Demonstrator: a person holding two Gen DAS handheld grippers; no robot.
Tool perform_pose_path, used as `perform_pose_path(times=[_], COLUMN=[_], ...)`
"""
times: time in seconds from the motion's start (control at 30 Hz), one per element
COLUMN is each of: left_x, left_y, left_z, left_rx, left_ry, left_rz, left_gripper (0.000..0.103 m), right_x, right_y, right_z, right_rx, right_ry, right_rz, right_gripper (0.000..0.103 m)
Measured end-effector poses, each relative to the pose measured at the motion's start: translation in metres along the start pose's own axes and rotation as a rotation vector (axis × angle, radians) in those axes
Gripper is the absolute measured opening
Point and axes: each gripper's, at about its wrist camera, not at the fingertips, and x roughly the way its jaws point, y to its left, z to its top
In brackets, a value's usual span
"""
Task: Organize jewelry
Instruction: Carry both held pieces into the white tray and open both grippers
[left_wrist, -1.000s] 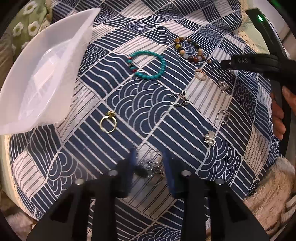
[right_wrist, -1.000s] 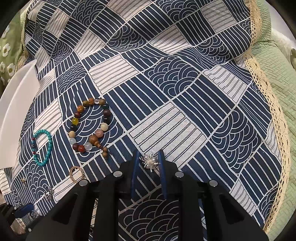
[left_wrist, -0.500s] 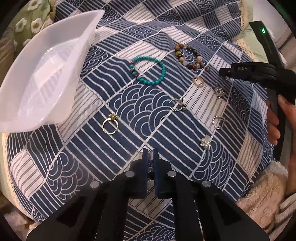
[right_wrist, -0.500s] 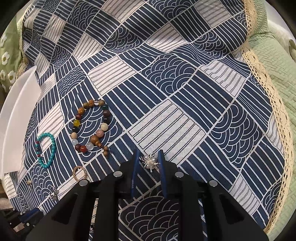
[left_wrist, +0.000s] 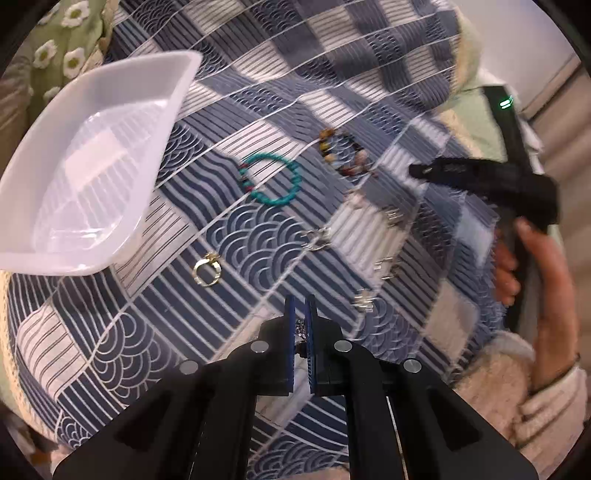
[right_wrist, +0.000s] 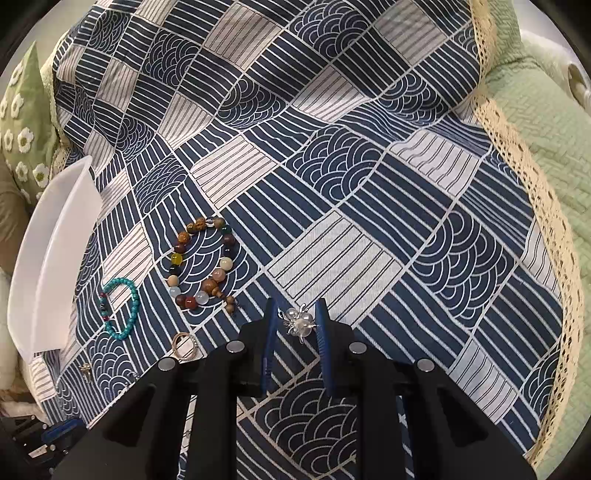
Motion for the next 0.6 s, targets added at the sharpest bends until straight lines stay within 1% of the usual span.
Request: perform_pose_path(times=[0.03,0.13,0.23,0.3,0.4,0.43,0.5,0.6], left_x=[-0.004,-0.018,-0.038,-0.058,-0.081,-0.092,-0.112,-0.137], left_y=[0.000,0.000,0.001,0.003,0.009,0.011,0.017,0.027], left_z=[0.000,0.004,0.014,0.023,0.035,0.042,0.055,0.070], left_rx=[-0.005,-0.010,-0.014,-0.020,-0.024,-0.026,-0.037,-0.040], left_ry=[-0.011,-0.049,-0.097,-0.143,-0.185,-0.205,-0.251,-0.300], left_rz=[-0.015,-0.022,-0.022,-0.028,-0.023,-0.013,0.001,0.026], left_gripper=[0.005,0.005,0.005,0.005,0.005,0.005,0.005,0.005], right_x=[-0.001,-0.007,-0.024,-0.042,-0.068,-0.077,-0.090,-0.104], right_y=[-0.001,0.000,0.009,0.022,0.051,0.066,0.092,0.133], right_z=[0.000,-0.002,-0.002,-0.002,-0.002,-0.002,0.000,0.003], right_rx=[0.004,0.002,-0.019,-0.043,-0.090,-0.119,-0.159,-0.212], right_ry=[0.002,-0.010,-0.048,-0.087,-0.127,-0.139,-0.152,-0.158], right_rz=[0.001,-0.009,-0.032,-0.019,0.021,0.035,0.069,0.121], right_gripper=[0.021,0.021,0.021,0.021,0.021,0.021,0.021,0.021])
